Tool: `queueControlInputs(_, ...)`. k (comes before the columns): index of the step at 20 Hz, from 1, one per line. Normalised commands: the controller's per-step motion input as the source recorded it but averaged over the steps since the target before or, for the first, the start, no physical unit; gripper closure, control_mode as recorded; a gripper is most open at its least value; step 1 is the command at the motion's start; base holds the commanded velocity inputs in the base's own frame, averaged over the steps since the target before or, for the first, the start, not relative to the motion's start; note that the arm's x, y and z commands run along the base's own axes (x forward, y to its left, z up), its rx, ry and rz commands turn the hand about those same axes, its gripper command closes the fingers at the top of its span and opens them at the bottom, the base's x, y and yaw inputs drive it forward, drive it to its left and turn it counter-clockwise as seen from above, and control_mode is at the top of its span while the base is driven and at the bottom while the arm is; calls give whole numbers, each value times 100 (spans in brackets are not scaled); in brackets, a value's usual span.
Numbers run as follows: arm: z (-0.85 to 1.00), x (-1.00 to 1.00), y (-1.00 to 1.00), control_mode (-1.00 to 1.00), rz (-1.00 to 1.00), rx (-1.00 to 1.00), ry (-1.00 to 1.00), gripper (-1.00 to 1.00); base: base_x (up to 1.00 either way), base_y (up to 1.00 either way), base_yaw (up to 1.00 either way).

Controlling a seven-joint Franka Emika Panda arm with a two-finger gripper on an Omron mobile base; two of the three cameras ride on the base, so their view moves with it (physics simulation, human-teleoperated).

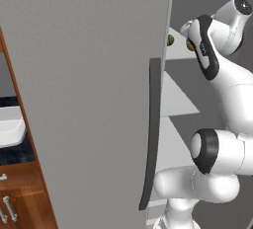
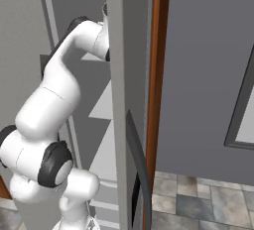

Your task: Take the squash and avocado out of the freezer and place them in the tupperware container on the counter. Then put the tupperware containing the vegetables back in the freezer.

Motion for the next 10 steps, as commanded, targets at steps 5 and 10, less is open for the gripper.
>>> queueControlInputs(5, -7, -100, 21, -100, -1, -2, -10, 100, 0, 0, 0)
queueControlInputs(10, -10, -100, 53, -100, 0, -7, -1, 100, 0, 0, 0)
